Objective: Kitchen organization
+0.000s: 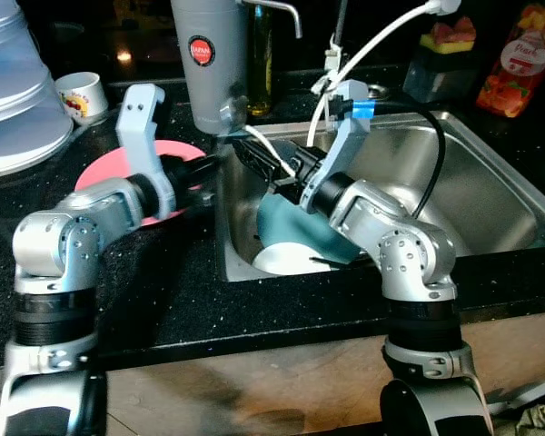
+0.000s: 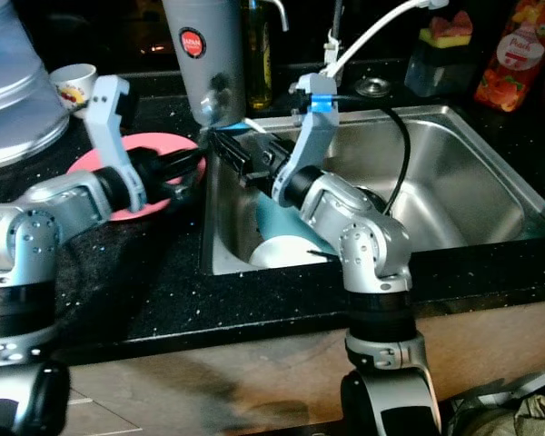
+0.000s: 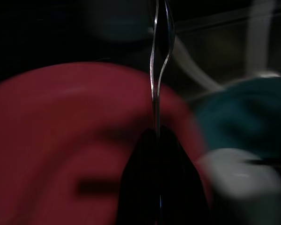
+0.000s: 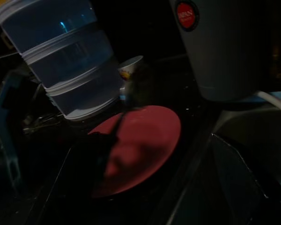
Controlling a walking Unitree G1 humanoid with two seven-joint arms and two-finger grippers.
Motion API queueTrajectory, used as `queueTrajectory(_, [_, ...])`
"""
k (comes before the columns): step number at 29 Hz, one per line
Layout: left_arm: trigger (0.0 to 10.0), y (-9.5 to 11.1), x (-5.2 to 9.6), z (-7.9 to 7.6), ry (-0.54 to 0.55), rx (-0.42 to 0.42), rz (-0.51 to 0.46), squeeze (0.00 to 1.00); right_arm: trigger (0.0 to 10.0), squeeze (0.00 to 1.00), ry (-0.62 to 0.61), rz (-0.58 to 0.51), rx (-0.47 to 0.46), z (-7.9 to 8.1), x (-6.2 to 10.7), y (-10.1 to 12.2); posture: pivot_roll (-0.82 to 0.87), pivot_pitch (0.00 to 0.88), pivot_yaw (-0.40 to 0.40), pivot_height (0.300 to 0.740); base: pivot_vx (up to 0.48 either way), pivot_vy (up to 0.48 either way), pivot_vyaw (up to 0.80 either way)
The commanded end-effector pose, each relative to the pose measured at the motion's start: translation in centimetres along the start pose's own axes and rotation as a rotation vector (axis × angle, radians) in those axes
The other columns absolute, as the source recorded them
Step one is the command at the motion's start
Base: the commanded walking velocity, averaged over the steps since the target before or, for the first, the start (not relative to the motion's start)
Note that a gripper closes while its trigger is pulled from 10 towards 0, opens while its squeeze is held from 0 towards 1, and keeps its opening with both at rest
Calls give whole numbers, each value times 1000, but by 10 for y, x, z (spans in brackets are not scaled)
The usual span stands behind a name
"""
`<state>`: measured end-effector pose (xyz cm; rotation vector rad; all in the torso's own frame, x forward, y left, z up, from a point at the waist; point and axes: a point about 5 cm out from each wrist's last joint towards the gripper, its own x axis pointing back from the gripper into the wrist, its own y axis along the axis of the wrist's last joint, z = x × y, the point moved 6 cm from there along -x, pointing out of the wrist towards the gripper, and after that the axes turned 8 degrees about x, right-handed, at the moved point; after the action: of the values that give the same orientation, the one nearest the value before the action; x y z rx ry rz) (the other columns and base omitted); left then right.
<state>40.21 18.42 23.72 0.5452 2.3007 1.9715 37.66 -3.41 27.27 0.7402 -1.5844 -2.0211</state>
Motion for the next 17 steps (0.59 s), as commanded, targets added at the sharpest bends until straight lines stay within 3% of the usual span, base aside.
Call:
queueTrajectory(1, [0, 13, 0, 11, 66, -55, -30, 0, 10000, 0, -6, 9, 4, 0, -1, 1, 5, 41, 36, 740, 0, 0, 0])
queueTrajectory(3, [0, 16, 2, 23, 124, -67, -17, 0, 10000, 0, -12, 21, 14, -2, -1, -1, 4, 40, 38, 740, 0, 0, 0])
queueTrajectory(4, [3373, 16, 3, 23, 127, -76, -4, 0, 10000, 0, -19, 44, 41, -4, 0, -5, 4, 40, 38, 740, 0, 0, 0])
queueTrajectory(6, [2863, 13, 3, 22, 120, -83, 14, 0, 10000, 0, -29, 81, 81, -6, 2, -11, 5, 39, 38, 740, 0, 0, 0])
queueTrajectory(7, [4000, 11, 3, 21, 118, -94, 26, 0, 10000, 0, -33, 95, 106, -7, 2, -13, 5, 39, 38, 740, 0, 0, 0])
queueTrajectory(9, [4000, 9, 3, 20, 118, -100, 34, 0, 10000, 0, -34, 102, 120, -8, 2, -14, 6, 39, 35, 740, 0, 0, 0])
queueTrajectory(10, [7882, 7, 4, 20, 123, -109, 44, 0, 10000, 0, -34, 107, 123, -8, 2, -15, 6, 39, 35, 740, 0, 0, 0])
queueTrajectory(11, [7882, 6, 3, 21, 127, -117, 49, 0, 10000, 0, -34, 109, 123, -8, 2, -16, 6, 39, 35, 740, 0, 0, 0])
queueTrajectory(12, [9647, 4, 3, 20, 122, -125, 60, 0, 10000, 0, -34, 110, 124, -8, 2, -16, 6, 39, 35, 740, 0, 0, 0])
queueTrajectory(14, [10000, 1, 2, 18, 103, -145, 78, 0, 10000, 0, -34, 112, 127, -8, 1, -16, 6, 39, 35, 740, 0, 0, 0])
queueTrajectory(15, [10000, -1, 2, 15, 88, -150, 89, 867, 10000, 0, -33, 113, 130, -8, 0, -16, 10, 40, 32, 740, 0, 0, 0])
queueTrajectory(16, [10000, -1, 2, 15, 86, -156, 92, 1000, 10000, 0, -33, 114, 130, -8, 0, -16, 10, 40, 30, 740, 0, 0, 0])
queueTrajectory(17, [10000, -1, 2, 15, 86, -156, 92, 1000, 10000, 0, -33, 114, 130, -8, 0, -16, 10, 40, 30, 740, 0, 0, 0])
